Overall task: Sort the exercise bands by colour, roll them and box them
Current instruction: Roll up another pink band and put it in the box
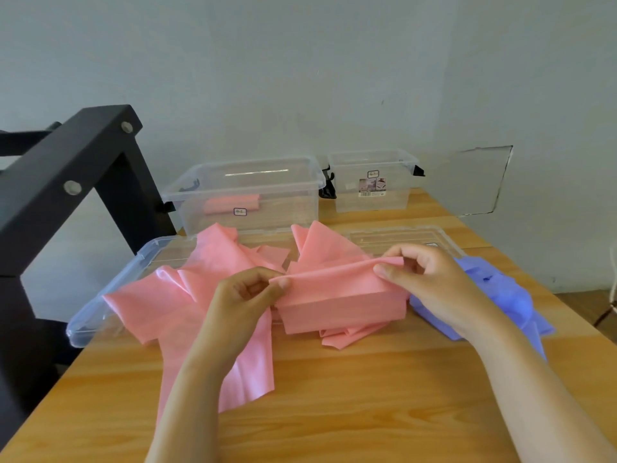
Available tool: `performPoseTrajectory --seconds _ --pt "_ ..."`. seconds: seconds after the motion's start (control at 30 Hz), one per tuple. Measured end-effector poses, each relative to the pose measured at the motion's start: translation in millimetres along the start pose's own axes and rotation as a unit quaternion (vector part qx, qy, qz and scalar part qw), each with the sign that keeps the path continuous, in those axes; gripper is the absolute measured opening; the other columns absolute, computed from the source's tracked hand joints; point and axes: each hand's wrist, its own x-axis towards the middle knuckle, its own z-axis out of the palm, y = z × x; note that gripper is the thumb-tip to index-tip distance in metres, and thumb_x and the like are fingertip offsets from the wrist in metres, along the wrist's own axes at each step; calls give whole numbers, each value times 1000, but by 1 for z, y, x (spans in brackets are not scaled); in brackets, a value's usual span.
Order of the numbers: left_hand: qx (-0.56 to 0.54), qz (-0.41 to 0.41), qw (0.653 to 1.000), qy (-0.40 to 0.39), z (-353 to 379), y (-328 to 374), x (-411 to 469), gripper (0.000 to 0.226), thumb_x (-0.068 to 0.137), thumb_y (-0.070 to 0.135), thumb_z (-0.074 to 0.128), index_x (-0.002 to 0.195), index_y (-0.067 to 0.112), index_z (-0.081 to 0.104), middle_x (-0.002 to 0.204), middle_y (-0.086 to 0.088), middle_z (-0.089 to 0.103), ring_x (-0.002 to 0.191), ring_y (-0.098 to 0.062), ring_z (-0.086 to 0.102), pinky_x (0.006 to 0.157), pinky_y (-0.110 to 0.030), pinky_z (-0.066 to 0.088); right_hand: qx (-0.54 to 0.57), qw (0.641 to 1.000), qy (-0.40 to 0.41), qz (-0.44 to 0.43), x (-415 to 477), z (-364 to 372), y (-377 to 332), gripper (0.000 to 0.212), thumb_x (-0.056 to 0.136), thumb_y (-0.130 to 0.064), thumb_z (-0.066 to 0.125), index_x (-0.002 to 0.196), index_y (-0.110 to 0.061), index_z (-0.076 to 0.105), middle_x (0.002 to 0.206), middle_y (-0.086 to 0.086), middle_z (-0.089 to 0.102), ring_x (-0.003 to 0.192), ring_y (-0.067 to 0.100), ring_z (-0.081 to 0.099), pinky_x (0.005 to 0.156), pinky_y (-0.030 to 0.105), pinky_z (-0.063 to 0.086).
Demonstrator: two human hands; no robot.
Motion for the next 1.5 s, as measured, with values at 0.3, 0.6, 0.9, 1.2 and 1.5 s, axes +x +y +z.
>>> performPoseTrajectory --seconds 0.3,0.6,0.9,1.2,1.5 --pt "-36 -9 999 6 3 4 -4 10 85 7 65 76 3 65 58 -2 62 52 -10 56 51 -19 50 54 998 -20 10 -4 -3 4 8 89 -18 66 84 -11 67 77 -1 71 74 10 63 73 29 44" --pt "-107 9 994 -15 -3 8 -7 16 71 12 68 85 4 68 65 1 64 60 -6 59 56 -14 48 124 991 -42 16 -7 -10 3 8 89 -7 59 92 -5 66 78 2 71 74 11 64 66 18 50" --pt "-89 4 996 -20 -5 5 -6 17 65 18 74 80 10 74 75 -6 70 69 -11 66 64 -18 54 95 994 -47 32 -13 -13 -6 15 93 -13 57 97 -9 70 90 5 74 86 13 68 79 26 50" --pt "-116 -29 990 -75 -5 7 -8 22 74 35 75 80 16 64 61 -8 61 55 -14 60 54 -21 52 150 988 -18 20 -14 -15 -6 9 84 -13 65 88 -14 73 78 6 70 72 12 66 63 18 52" --pt "-203 16 974 -105 -13 2 -6 20 61 24 87 74 15 73 74 -2 65 64 -12 62 57 -20 52 265 964 -21 3 -11 -12 -8 28 81 2 59 68 -16 75 67 4 60 61 12 55 55 19 48"
